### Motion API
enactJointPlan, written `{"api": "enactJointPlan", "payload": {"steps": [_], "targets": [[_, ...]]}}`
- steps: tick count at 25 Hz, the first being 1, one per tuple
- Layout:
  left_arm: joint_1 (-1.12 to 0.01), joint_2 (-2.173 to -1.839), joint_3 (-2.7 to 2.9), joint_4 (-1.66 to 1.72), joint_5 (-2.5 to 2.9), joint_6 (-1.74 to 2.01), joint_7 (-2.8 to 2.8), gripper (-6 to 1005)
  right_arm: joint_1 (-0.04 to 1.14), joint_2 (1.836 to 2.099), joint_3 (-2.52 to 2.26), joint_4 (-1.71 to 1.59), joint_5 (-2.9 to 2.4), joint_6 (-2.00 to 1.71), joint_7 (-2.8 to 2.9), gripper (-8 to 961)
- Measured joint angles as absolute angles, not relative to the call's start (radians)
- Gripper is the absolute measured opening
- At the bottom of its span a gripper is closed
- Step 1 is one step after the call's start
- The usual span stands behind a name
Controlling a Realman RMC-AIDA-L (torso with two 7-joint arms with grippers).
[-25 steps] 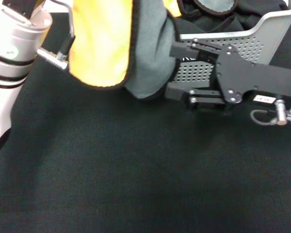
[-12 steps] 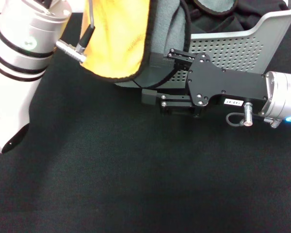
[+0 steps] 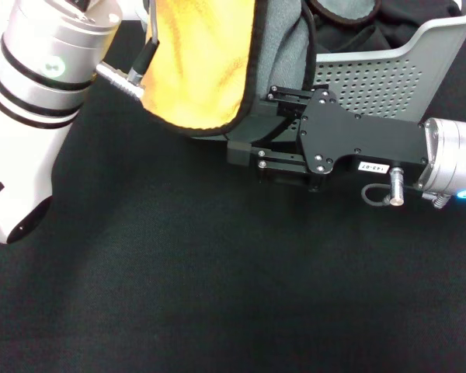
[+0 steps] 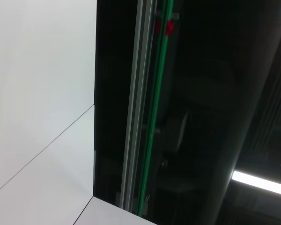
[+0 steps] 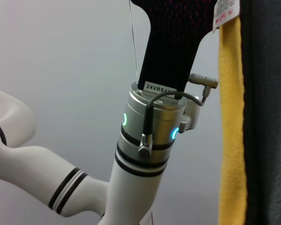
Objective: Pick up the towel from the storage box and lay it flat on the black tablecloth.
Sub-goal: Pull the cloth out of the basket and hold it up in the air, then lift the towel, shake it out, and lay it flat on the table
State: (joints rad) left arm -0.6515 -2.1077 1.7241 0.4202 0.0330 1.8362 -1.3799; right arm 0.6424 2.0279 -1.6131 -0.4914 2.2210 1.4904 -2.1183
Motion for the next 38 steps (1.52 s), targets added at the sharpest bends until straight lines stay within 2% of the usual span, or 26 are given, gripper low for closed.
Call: {"api": "enactJointPlan", "payload": {"steps": [14, 24, 29, 33, 38], "targets": [[-0.653, -2.108, 1.763, 0.42, -0.009, 1.836, -1.379, 26, 0.629, 2.028, -1.62, -0.48, 2.26, 1.488, -2.144, 366], [-0.651, -2.108, 1.766, 0.422, -0.021, 1.836, -1.379, 28, 0.624, 2.028, -1.637, -0.477, 2.275, 1.488, -2.182, 54], [-0.62, -2.108, 1.766, 0.416, -0.05, 1.836, -1.379, 29, 0.607, 2.028, -1.634, -0.479, 2.308, 1.499, -2.19, -1], [-0.576, -2.108, 1.766, 0.421, -0.07, 1.84, -1.383, 30, 0.599, 2.025, -1.628, -0.492, 2.323, 1.507, -2.186, -1], [-0.53, -2.106, 1.77, 0.406, -0.068, 1.841, -1.388, 30, 0.622, 2.003, -1.626, -0.552, 2.313, 1.506, -2.089, -1]]}}
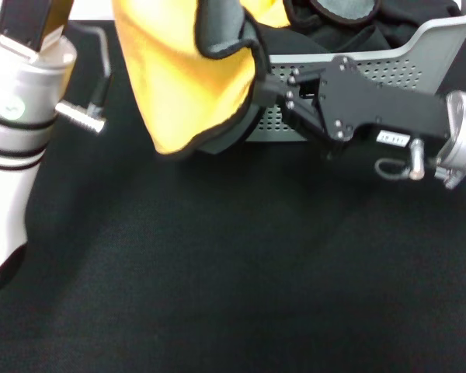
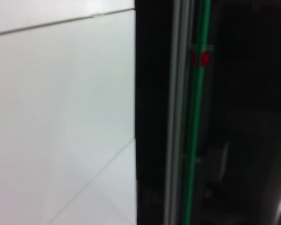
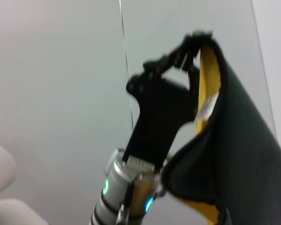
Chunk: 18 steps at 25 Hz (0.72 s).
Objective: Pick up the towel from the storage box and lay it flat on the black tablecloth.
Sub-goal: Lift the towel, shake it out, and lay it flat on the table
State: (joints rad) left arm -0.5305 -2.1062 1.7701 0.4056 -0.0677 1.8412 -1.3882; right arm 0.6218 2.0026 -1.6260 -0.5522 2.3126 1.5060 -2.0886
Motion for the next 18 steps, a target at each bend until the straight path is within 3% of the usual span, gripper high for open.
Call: {"api": "enactJointPlan", "payload": {"steps": [6, 12, 18], "targets": [[-0.437, -2.102, 1.768, 0.399, -0.071, 1.846, -1.392, 32, 0.622, 1.963, -1.503, -0.72, 2.17, 1.497, -1.889, -1], [-0.398, -2.099, 1.774, 0.337, -0.066, 1.847, -1.393, 33, 0.611, 1.988, -1.306, -0.974, 1.882, 1.503, -1.636, 0], [-0.381, -2.097, 1.772, 0.232, -0.052, 1.864, -1.373, 48, 0.581, 1.993, -1.249, -1.217, 1.759, 1.505, -1.47, 0]]}}
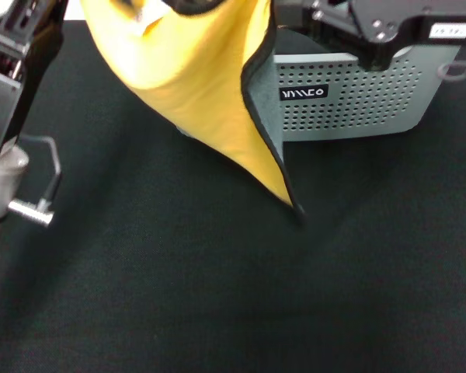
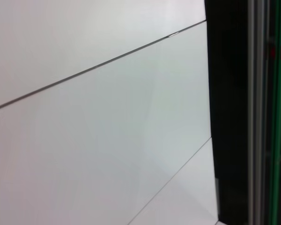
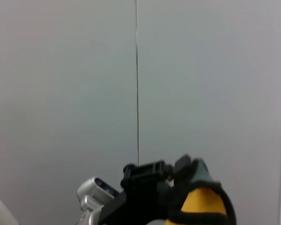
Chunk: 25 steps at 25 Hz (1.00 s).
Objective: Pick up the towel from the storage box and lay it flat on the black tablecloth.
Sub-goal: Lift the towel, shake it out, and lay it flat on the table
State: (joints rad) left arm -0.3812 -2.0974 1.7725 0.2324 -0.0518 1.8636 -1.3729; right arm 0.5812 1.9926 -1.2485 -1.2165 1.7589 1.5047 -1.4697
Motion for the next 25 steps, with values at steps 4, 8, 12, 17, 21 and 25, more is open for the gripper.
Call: {"api": "enactJointPlan", "payload": {"steps": [4, 8, 12, 17, 21, 25], "targets": [[-0.357, -2.094, 1.772, 0.207, -0.037, 1.893, -1.341, 85, 0.551, 1.998, -1.21, -1.348, 1.72, 1.505, -1.407, 0], [-0.342, -2.091, 1.768, 0.198, 0.001, 1.898, -1.309, 148, 0.534, 1.995, -1.167, -1.424, 1.706, 1.519, -1.361, 0], [-0.343, -2.082, 1.772, 0.163, 0.005, 1.898, -1.292, 270, 0.549, 1.971, -1.133, -1.459, 1.704, 1.55, -1.314, 0], [-0.368, -2.053, 1.774, 0.103, 0.07, 1.888, -1.209, 438, 0.615, 1.934, -1.115, -1.462, 1.656, 1.647, -1.253, 0], [-0.377, -2.042, 1.773, 0.1, 0.116, 1.881, -1.136, 504, 0.686, 1.909, -1.102, -1.471, 1.577, 1.73, -1.185, 0], [-0.379, -2.04, 1.767, 0.1, 0.117, 1.864, -1.103, 570, 0.727, 1.883, -1.1, -1.528, 1.511, 1.773, -1.124, 0]]}}
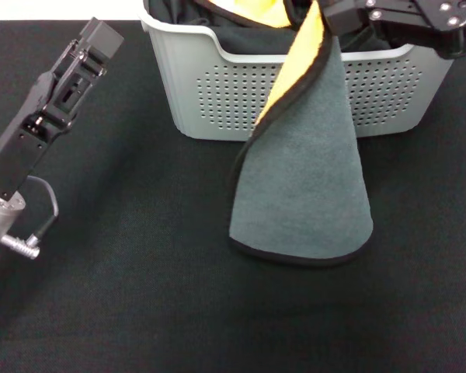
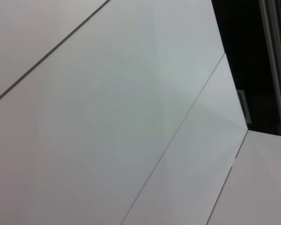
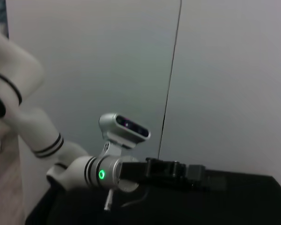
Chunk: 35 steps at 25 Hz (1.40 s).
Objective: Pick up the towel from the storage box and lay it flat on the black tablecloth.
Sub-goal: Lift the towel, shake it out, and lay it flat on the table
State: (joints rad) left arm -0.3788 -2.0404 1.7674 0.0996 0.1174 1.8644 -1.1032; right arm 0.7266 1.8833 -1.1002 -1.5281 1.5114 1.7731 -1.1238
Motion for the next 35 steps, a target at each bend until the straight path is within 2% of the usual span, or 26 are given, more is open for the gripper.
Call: {"api": "enactJointPlan", "payload": {"steps": [5, 8, 10, 18, 20, 25, 28, 35], "targets": [[-0.397, -2.037, 1.768, 0.102, 0.118, 1.838, -1.099, 583, 0.769, 1.839, -1.111, -1.617, 1.513, 1.788, -1.045, 0], [-0.412, -2.037, 1.773, 0.102, 0.123, 1.836, -1.097, 583, 0.779, 1.843, -1.12, -1.634, 1.515, 1.789, -1.032, 1], [-0.439, -2.038, 1.776, 0.106, 0.163, 1.835, -1.088, 583, 0.779, 1.86, -1.126, -1.631, 1.515, 1.789, -1.046, 1], [-0.502, -2.028, 1.775, 0.122, 0.337, 1.845, -0.975, 582, 0.737, 1.972, -1.111, -1.579, 1.428, 1.781, -1.151, 1], [-0.501, -2.023, 1.775, 0.139, 0.351, 1.846, -0.968, 582, 0.715, 1.988, -1.095, -1.582, 1.413, 1.776, -1.17, 1], [-0.498, -2.023, 1.775, 0.153, 0.363, 1.846, -0.966, 581, 0.678, 2.014, -0.993, -1.622, 1.457, 1.744, -1.182, 1], [-0.499, -2.034, 1.773, 0.152, 0.378, 1.841, -0.965, 581, 0.666, 2.016, -0.958, -1.613, 1.531, 1.69, -1.184, 1], [-0.491, -2.094, 1.765, 0.147, 0.377, 1.77, -0.852, 581, 0.661, 2.02, -0.956, -1.567, 1.63, 1.622, -1.251, 1]]}}
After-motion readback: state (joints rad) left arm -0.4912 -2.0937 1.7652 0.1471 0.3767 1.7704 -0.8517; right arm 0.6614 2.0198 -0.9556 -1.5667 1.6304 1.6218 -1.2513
